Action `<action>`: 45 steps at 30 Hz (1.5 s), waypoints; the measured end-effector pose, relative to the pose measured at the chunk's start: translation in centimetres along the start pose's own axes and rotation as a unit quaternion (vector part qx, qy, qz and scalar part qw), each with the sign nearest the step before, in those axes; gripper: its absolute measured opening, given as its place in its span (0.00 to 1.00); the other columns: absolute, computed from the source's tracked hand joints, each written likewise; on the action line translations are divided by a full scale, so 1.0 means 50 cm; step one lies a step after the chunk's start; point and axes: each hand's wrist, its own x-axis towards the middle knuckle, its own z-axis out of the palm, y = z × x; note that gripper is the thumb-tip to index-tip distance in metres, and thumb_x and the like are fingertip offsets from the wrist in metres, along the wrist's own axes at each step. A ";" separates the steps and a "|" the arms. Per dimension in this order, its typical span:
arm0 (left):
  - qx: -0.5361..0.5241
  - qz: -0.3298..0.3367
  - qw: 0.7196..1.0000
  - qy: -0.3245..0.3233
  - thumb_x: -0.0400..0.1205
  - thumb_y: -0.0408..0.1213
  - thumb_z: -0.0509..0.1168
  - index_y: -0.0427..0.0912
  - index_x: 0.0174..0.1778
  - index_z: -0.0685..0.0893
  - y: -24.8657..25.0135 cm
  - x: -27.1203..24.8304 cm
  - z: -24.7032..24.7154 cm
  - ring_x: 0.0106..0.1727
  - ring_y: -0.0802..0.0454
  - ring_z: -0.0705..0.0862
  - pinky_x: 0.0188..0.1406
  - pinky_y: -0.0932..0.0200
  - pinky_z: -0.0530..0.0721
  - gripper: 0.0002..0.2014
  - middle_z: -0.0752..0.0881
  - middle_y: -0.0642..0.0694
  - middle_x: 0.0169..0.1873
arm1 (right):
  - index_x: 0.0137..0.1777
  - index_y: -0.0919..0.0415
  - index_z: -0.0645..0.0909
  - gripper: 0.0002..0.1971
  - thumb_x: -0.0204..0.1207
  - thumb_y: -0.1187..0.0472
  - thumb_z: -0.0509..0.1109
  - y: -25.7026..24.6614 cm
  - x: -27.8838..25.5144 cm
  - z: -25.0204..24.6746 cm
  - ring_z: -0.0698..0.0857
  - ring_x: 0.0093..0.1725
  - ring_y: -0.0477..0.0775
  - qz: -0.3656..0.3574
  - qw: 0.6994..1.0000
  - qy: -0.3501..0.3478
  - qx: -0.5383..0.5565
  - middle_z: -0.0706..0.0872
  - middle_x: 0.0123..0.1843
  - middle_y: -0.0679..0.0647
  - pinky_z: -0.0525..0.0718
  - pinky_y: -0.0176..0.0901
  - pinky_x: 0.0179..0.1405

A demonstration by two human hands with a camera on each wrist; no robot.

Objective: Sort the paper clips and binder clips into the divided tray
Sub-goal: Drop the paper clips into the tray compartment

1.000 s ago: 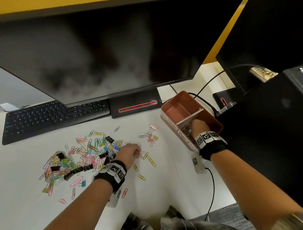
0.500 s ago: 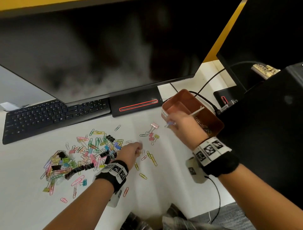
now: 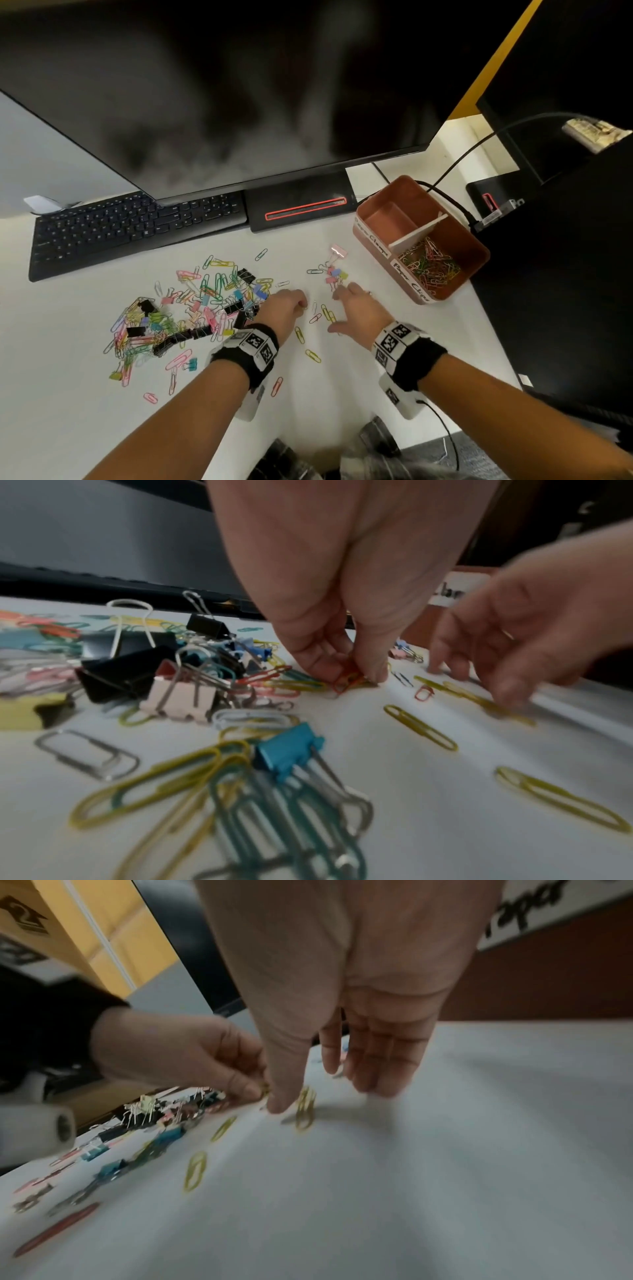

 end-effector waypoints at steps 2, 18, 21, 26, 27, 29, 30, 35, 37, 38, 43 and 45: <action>-0.042 0.006 0.999 0.021 0.80 0.27 0.62 0.38 0.49 0.83 -0.001 -0.003 -0.017 0.48 0.48 0.83 0.51 0.59 0.79 0.06 0.85 0.41 0.46 | 0.68 0.60 0.71 0.27 0.71 0.57 0.75 -0.001 0.000 0.022 0.78 0.62 0.60 0.007 1.000 0.001 0.020 0.75 0.64 0.58 0.80 0.52 0.61; 0.067 0.094 0.991 -0.060 0.81 0.29 0.59 0.37 0.56 0.84 -0.025 -0.067 0.018 0.53 0.42 0.81 0.55 0.54 0.79 0.11 0.82 0.36 0.49 | 0.46 0.67 0.85 0.04 0.73 0.69 0.69 -0.002 0.027 0.025 0.82 0.52 0.55 -0.160 0.987 0.009 -0.002 0.82 0.58 0.59 0.78 0.41 0.57; 0.063 0.062 0.995 -0.044 0.83 0.31 0.57 0.37 0.52 0.83 -0.022 -0.061 0.015 0.53 0.45 0.78 0.48 0.60 0.71 0.10 0.78 0.39 0.55 | 0.48 0.66 0.85 0.06 0.75 0.69 0.67 -0.010 0.044 0.022 0.81 0.57 0.60 -0.142 0.989 0.009 -0.030 0.85 0.54 0.61 0.78 0.50 0.60; 0.053 0.059 0.996 -0.027 0.84 0.30 0.57 0.35 0.55 0.82 -0.027 -0.061 0.003 0.53 0.48 0.78 0.38 0.68 0.64 0.10 0.78 0.39 0.56 | 0.54 0.63 0.83 0.08 0.77 0.64 0.66 -0.004 0.038 0.016 0.81 0.57 0.59 -0.084 0.996 0.009 -0.024 0.86 0.54 0.59 0.77 0.46 0.59; 0.059 0.056 0.996 -0.024 0.84 0.31 0.57 0.35 0.56 0.81 -0.030 -0.061 0.001 0.55 0.47 0.78 0.39 0.67 0.64 0.10 0.79 0.39 0.55 | 0.56 0.62 0.83 0.09 0.77 0.64 0.66 -0.002 0.034 0.017 0.82 0.56 0.58 -0.080 0.996 0.008 -0.025 0.86 0.54 0.59 0.78 0.45 0.59; 0.061 0.049 0.997 -0.017 0.84 0.32 0.57 0.36 0.57 0.79 -0.037 -0.057 0.000 0.57 0.45 0.78 0.44 0.65 0.65 0.10 0.80 0.39 0.53 | 0.57 0.60 0.83 0.10 0.78 0.63 0.65 -0.001 0.030 0.016 0.82 0.56 0.58 -0.082 0.996 -0.008 -0.043 0.84 0.56 0.58 0.77 0.44 0.58; 0.061 0.044 0.997 -0.018 0.84 0.32 0.57 0.36 0.57 0.79 -0.038 -0.055 0.000 0.57 0.44 0.78 0.45 0.64 0.66 0.10 0.80 0.39 0.53 | 0.56 0.61 0.83 0.10 0.79 0.63 0.64 -0.002 0.030 0.014 0.82 0.56 0.59 -0.087 0.995 -0.016 -0.052 0.82 0.57 0.59 0.76 0.42 0.57; 0.068 0.038 0.997 -0.022 0.83 0.31 0.59 0.36 0.55 0.80 -0.036 -0.049 0.004 0.57 0.44 0.77 0.45 0.62 0.68 0.08 0.81 0.38 0.51 | 0.49 0.67 0.86 0.07 0.76 0.66 0.68 -0.024 0.039 0.017 0.82 0.55 0.61 -0.183 0.981 -0.007 -0.056 0.78 0.64 0.60 0.79 0.44 0.57; 0.085 0.042 0.995 -0.018 0.83 0.30 0.58 0.38 0.55 0.79 -0.036 -0.051 0.006 0.55 0.44 0.77 0.42 0.62 0.66 0.08 0.80 0.39 0.50 | 0.46 0.66 0.87 0.06 0.74 0.67 0.69 -0.034 0.047 0.029 0.80 0.59 0.62 -0.206 0.974 -0.002 -0.090 0.78 0.68 0.59 0.79 0.48 0.58; 0.090 0.040 0.995 -0.018 0.83 0.30 0.57 0.38 0.55 0.78 -0.036 -0.051 0.007 0.54 0.44 0.77 0.42 0.63 0.66 0.08 0.80 0.39 0.50 | 0.46 0.67 0.88 0.07 0.74 0.67 0.69 -0.038 0.052 0.035 0.80 0.60 0.62 -0.209 0.972 -0.006 -0.105 0.79 0.68 0.59 0.79 0.49 0.58; 0.117 0.042 0.991 -0.042 0.83 0.29 0.55 0.38 0.56 0.78 -0.030 -0.049 0.004 0.56 0.43 0.79 0.44 0.59 0.71 0.10 0.79 0.38 0.52 | 0.54 0.68 0.83 0.11 0.76 0.72 0.62 -0.056 0.066 0.035 0.79 0.60 0.61 -0.163 0.980 -0.030 -0.113 0.82 0.61 0.61 0.77 0.48 0.56; 0.117 0.046 0.991 -0.047 0.82 0.27 0.54 0.37 0.56 0.78 -0.027 -0.051 0.002 0.56 0.43 0.79 0.44 0.60 0.70 0.11 0.79 0.38 0.54 | 0.56 0.67 0.82 0.12 0.77 0.71 0.61 -0.060 0.064 0.032 0.79 0.60 0.61 -0.141 0.982 -0.045 -0.117 0.82 0.60 0.62 0.77 0.50 0.59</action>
